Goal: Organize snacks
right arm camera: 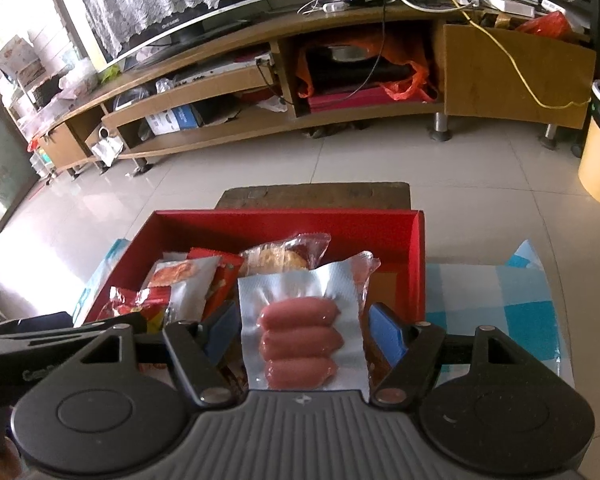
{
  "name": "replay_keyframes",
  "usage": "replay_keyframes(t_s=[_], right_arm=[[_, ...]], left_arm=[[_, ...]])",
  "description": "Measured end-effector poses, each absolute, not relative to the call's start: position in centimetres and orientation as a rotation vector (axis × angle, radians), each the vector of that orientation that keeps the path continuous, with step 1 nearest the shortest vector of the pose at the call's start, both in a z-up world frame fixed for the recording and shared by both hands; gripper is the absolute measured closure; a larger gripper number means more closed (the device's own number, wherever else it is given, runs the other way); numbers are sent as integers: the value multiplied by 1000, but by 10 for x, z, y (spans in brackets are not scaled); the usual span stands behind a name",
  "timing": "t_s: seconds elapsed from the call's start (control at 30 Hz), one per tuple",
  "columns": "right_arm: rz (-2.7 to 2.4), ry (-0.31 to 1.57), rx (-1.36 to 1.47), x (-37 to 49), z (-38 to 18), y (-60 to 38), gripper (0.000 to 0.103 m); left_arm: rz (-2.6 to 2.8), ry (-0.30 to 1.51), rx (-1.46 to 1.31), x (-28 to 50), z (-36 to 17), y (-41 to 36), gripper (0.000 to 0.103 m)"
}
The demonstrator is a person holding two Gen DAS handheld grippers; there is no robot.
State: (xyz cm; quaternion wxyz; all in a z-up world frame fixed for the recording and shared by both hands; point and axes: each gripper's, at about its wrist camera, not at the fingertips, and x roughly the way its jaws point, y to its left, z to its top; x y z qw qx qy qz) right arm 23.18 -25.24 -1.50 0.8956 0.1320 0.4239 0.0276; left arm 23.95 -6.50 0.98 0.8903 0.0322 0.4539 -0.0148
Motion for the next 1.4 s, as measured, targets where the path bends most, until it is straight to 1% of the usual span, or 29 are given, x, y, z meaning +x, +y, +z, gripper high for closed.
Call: replay_keyframes(t_s=[0.43,0.57,0.67,0.77,1.1,1.4], right_arm=[[41,837,297,218,3,-258,33],[39,852,278,212,3,-254,33],[32,862,280,205,4,-255,33],[27,868,293,197,5,-256,33],[51,864,278,155,12,-248,33],[29,860,282,121,16,-255,32]], left_arm=[[-32,895,67,221,29,-61,16],[-18,899,70,214,28,-59,13],[-20,913,64,208,26,-55,12],[-16,927,56,199,24,-52,7],[-41,908,73,162,30,-54,5],[-57,920,92,134,25,-57,4]])
